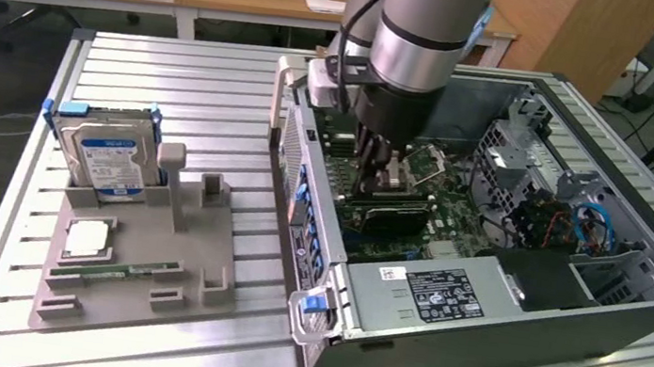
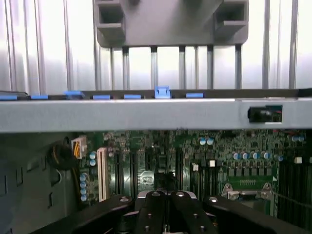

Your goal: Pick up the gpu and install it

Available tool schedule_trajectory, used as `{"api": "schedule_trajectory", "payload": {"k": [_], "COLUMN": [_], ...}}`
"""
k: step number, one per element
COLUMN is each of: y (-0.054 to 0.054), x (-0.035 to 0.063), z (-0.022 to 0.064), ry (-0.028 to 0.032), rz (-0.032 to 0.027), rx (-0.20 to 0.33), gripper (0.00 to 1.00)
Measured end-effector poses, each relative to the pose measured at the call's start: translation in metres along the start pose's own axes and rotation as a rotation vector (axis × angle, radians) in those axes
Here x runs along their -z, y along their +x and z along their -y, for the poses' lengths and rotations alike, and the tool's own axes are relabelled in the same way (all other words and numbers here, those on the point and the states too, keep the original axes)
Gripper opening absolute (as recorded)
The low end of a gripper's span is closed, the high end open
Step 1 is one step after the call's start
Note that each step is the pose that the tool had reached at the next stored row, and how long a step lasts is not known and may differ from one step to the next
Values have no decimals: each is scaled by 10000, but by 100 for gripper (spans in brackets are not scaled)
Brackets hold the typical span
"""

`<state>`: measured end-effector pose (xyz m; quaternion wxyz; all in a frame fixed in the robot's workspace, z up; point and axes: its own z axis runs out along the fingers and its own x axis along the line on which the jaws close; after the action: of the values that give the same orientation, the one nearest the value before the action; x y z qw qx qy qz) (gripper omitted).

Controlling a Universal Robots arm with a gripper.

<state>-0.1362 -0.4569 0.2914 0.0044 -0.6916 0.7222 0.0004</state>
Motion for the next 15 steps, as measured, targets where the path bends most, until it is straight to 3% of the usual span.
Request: {"api": "schedule_trajectory", "payload": {"k": [4,5,7,15], "y": [3,4,5,11], "x": [11,23,50,85], "z": [-57,-70,-107,-271], "ry": [-348,-388,-428,-450], "rz": [-19,-19,-14,-16], "rx": [-2,-1,-2,-5], "gripper": [11,11,11,11]}}
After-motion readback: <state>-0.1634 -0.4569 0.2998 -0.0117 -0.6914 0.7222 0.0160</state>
